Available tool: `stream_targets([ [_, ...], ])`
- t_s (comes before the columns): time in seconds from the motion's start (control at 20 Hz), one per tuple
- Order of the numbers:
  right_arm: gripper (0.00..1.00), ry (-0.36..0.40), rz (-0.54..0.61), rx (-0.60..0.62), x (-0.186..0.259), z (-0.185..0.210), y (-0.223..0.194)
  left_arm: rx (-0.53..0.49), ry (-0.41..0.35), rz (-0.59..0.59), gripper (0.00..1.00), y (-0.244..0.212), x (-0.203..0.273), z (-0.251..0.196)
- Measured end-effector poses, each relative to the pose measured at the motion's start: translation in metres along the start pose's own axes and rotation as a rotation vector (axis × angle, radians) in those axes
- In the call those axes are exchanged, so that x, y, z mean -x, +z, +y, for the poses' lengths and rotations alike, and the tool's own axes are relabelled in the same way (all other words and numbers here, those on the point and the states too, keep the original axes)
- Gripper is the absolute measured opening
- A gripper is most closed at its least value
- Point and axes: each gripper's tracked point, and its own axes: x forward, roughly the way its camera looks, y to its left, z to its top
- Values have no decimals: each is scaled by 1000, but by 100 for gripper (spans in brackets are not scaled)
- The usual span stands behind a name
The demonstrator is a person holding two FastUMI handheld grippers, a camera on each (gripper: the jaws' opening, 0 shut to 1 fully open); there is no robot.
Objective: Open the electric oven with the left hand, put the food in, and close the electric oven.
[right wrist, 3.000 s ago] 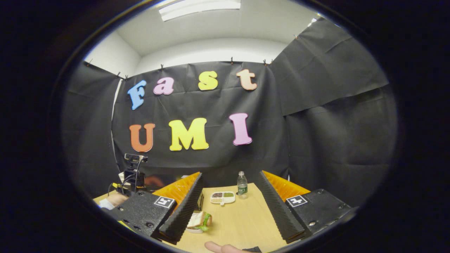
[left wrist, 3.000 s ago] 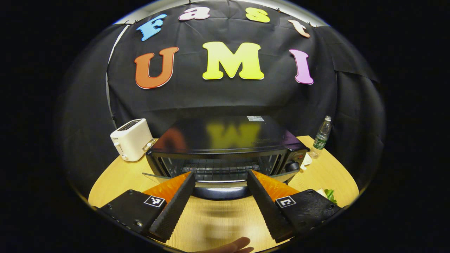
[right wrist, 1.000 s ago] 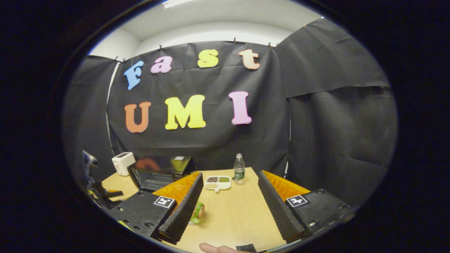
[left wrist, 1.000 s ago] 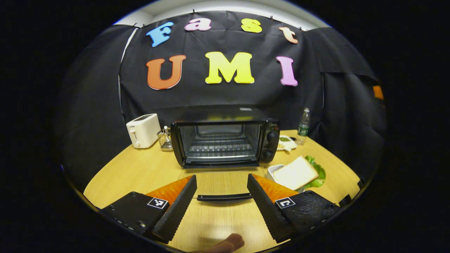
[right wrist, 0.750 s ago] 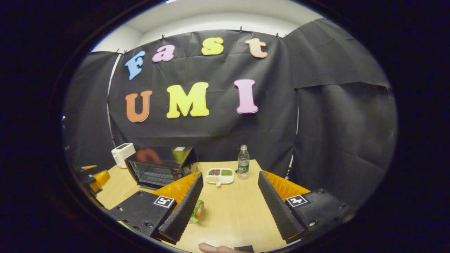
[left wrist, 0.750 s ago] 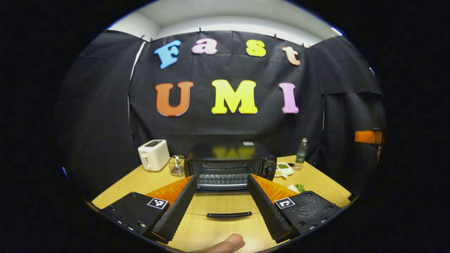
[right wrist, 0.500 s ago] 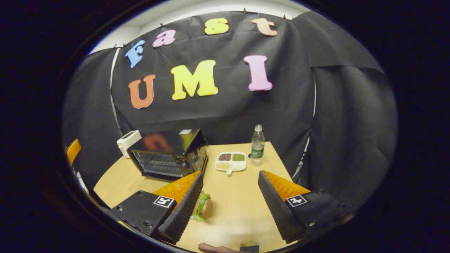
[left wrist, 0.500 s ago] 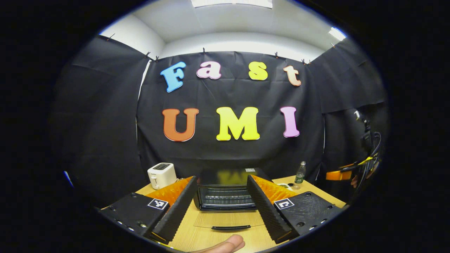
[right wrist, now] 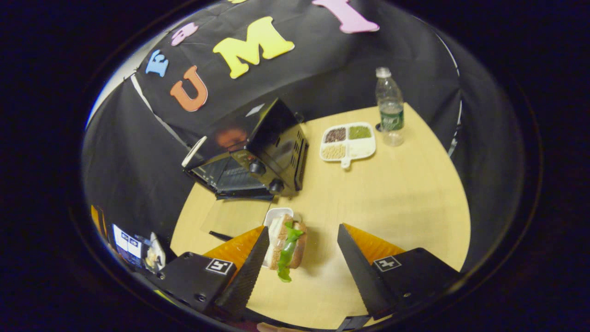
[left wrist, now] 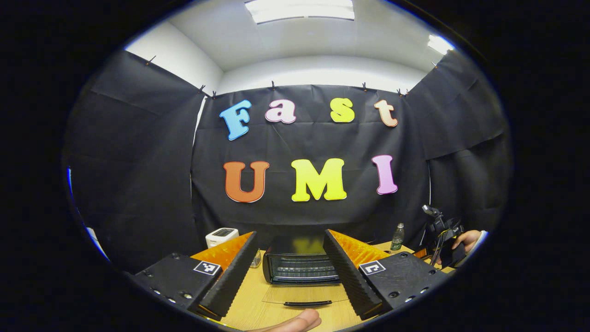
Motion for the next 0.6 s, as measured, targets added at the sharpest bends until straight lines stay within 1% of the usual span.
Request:
stream_targets([
  [0.05,95,35,35,-27,-7,2,-4,0,8,0,93,-1,1,1],
  [0.1,82,68,68,-45,-15,4,-7,1,10,5,93,-2,1,1],
  [0.15,93,94,103,-66,-22,8,-12,6,12,12,93,-5,0,0],
  [0.25,92,138,157,-99,-35,12,-16,19,11,34,93,-10,-5,-1],
  [0.4,92,158,247,-100,-44,13,-23,44,-15,64,94,-16,-7,-11],
  [0.55,92,184,338,-131,-52,21,-31,37,-12,67,93,-19,-8,-9],
  [0.6,90,182,361,-137,-55,21,-33,36,-10,71,93,-21,-10,-10],
])
